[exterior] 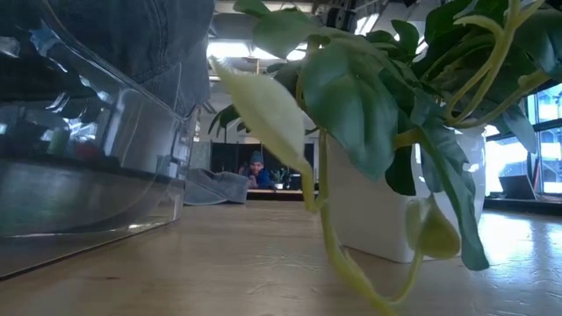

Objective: Pick & Place hat
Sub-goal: Put the gray cap into the right transparent bin

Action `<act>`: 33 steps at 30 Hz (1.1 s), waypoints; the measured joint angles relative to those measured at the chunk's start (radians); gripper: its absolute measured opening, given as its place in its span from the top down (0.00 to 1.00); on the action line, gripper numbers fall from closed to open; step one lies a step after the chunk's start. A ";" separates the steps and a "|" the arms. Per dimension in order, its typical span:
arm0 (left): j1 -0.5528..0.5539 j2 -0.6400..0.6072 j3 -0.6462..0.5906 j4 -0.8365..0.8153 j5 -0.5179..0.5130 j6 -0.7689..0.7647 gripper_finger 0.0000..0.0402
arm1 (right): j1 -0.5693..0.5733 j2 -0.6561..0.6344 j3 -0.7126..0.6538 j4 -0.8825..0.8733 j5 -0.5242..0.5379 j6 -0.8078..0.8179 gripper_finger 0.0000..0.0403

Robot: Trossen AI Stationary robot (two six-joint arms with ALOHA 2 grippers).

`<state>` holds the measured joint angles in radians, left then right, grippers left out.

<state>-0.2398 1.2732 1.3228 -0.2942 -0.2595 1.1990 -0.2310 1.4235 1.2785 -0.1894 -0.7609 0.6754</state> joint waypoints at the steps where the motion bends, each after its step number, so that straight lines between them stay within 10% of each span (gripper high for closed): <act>1: 0.000 -0.010 0.000 -0.002 0.000 -0.011 0.87 | 0.000 0.000 0.000 0.000 0.000 0.001 0.96; 7: 0.006 -0.129 0.000 -0.022 -0.028 -0.177 0.84 | -0.005 -0.020 0.000 -0.007 -0.004 0.017 0.96; 18: 0.221 -0.246 -0.022 -0.213 0.159 -1.174 0.85 | -0.060 -0.142 0.001 -0.014 0.138 -0.163 0.96; 23: 0.300 -0.262 -0.117 -0.182 0.274 -1.316 0.85 | -0.070 -0.179 0.001 -0.010 0.197 -0.250 0.96; 33: 0.430 -0.352 -0.363 0.372 0.496 -1.564 0.83 | -0.076 -0.248 0.078 -0.008 0.304 -0.370 0.96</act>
<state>0.1904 0.9214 0.9598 0.0782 0.2364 -0.3653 -0.3069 1.1755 1.3562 -0.1976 -0.4572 0.3052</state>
